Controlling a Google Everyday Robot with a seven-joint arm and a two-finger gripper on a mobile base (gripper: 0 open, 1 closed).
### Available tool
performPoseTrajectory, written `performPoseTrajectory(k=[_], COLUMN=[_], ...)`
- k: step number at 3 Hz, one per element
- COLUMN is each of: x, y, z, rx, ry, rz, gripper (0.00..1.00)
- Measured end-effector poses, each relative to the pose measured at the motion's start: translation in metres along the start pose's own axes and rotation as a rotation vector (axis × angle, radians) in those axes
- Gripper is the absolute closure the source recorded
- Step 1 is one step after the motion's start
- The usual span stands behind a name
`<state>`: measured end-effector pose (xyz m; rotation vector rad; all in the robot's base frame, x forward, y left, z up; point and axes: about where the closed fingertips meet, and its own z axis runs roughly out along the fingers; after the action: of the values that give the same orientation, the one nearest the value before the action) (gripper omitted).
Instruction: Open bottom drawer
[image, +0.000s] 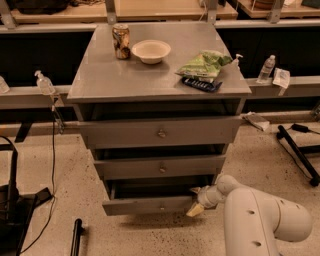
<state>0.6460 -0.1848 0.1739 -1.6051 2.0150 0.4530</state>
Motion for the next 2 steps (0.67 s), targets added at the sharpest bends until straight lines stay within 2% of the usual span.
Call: performPoseTrajectory(k=[1,2], x=[-0.017,-0.022], y=[0.048,0.071], z=[-0.008,-0.01], rx=[-0.11,-0.173], ry=[-0.072,-0.108], rz=[0.004,0.016], gripper=[0.2,0.18])
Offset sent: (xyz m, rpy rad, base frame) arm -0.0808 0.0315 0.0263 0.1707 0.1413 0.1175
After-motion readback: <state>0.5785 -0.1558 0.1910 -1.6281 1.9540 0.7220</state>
